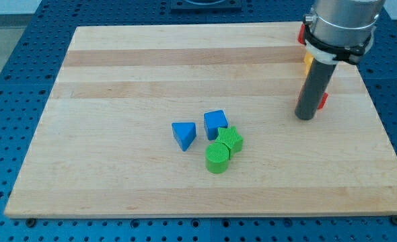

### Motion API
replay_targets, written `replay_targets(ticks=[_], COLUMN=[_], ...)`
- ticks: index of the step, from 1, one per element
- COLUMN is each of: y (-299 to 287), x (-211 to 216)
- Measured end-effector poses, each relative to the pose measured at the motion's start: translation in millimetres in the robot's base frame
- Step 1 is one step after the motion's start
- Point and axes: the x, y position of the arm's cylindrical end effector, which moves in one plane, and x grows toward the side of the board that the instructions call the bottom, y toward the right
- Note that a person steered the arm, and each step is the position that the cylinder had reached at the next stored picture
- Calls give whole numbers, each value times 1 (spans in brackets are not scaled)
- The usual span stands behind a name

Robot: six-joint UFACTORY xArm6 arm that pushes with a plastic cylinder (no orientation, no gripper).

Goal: Place blue cube below red star

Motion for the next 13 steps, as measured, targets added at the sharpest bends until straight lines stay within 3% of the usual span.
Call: replay_targets(ticks=[2,4,9,11,13], y=[4,-47,-184,-187,-154], x=[1,15,-35,17,9])
